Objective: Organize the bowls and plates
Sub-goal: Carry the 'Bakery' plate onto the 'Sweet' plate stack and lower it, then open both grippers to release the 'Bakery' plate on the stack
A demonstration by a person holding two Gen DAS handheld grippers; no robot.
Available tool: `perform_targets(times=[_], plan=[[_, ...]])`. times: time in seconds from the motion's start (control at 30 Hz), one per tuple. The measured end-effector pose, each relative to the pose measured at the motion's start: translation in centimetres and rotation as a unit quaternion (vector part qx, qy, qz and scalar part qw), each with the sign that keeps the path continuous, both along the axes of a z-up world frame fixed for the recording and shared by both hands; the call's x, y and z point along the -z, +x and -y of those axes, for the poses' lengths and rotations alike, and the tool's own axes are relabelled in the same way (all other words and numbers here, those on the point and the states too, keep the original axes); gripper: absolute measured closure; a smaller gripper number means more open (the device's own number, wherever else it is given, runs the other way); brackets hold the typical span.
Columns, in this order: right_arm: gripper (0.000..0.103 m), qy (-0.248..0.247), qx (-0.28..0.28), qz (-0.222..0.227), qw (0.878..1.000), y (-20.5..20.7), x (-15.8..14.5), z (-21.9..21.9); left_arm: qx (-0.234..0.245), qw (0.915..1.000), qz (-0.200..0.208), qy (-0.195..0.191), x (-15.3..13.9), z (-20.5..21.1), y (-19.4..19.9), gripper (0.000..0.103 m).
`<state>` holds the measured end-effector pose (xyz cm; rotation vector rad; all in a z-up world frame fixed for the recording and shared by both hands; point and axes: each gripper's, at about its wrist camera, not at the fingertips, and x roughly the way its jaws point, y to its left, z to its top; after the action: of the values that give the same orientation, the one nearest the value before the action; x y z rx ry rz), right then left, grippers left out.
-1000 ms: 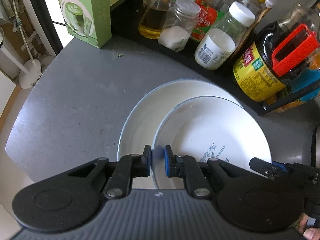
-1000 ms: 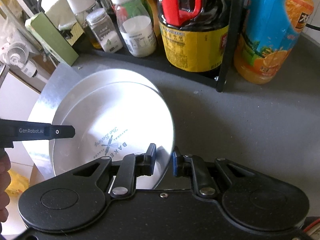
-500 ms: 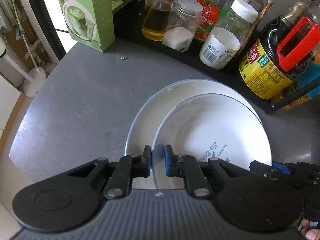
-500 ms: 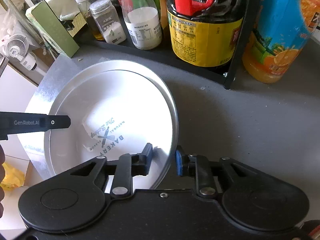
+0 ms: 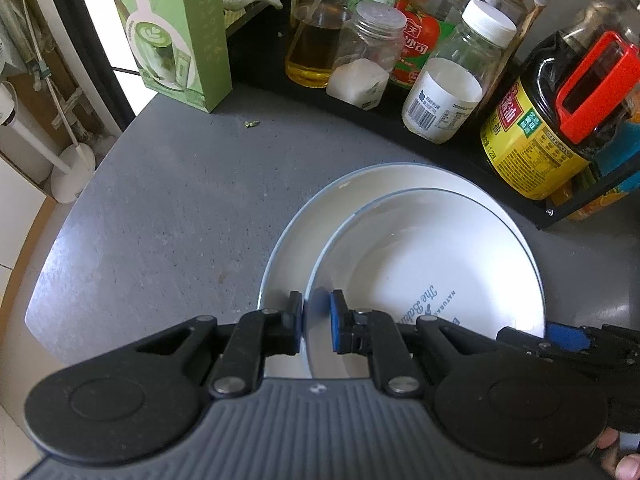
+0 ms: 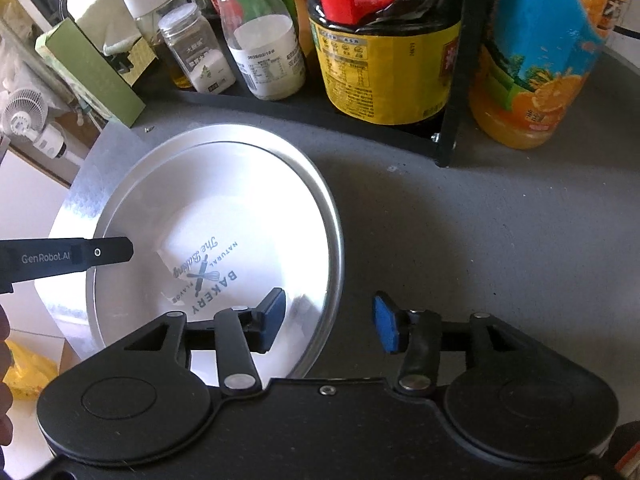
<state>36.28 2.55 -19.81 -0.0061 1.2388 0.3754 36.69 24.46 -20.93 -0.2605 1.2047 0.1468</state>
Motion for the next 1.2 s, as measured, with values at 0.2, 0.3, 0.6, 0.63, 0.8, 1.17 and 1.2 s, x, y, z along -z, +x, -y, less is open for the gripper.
perform_targets(times=[0.2, 0.3, 0.6, 0.63, 0.8, 1.17, 1.2], plan=[[0.038, 0.021, 0.001, 0.009, 1.000, -0.3, -1.1, 0.4, 0.003, 1.0000, 0.002, -0.001, -0.3, -0.4, 0.1, 0.091], [0.037, 0.031, 0.011, 0.012, 0.999, -0.3, -1.6, 0.8, -0.004, 1.0000, 0.003, -0.004, -0.4, -0.5, 0.3, 0.091], [0.037, 0.053, 0.054, 0.006, 0.997, -1.0, -2.2, 2.4, 0.010, 0.9999, 0.002, -0.003, -0.7, -0.7, 0.5, 0.091], [0.037, 0.054, 0.060, 0.007, 0.997, -1.1, -2.3, 2.5, 0.020, 0.9998, -0.003, 0.000, -0.6, -0.6, 0.6, 0.091], [0.037, 0.059, 0.087, 0.015, 0.994, -2.2, -3.4, 3.3, 0.037, 0.9991, -0.017, -0.008, -0.4, -0.7, 0.9, 0.090], [0.032, 0.088, 0.091, 0.046, 0.991, -4.3, -5.7, 5.5, 0.042, 0.9989, -0.017, 0.010, -2.4, 0.1, 0.8, 0.053], [0.030, 0.093, 0.090, 0.051, 0.990, -4.5, -6.1, 5.9, 0.040, 0.9991, -0.012, 0.013, -2.8, 0.3, 0.6, 0.051]])
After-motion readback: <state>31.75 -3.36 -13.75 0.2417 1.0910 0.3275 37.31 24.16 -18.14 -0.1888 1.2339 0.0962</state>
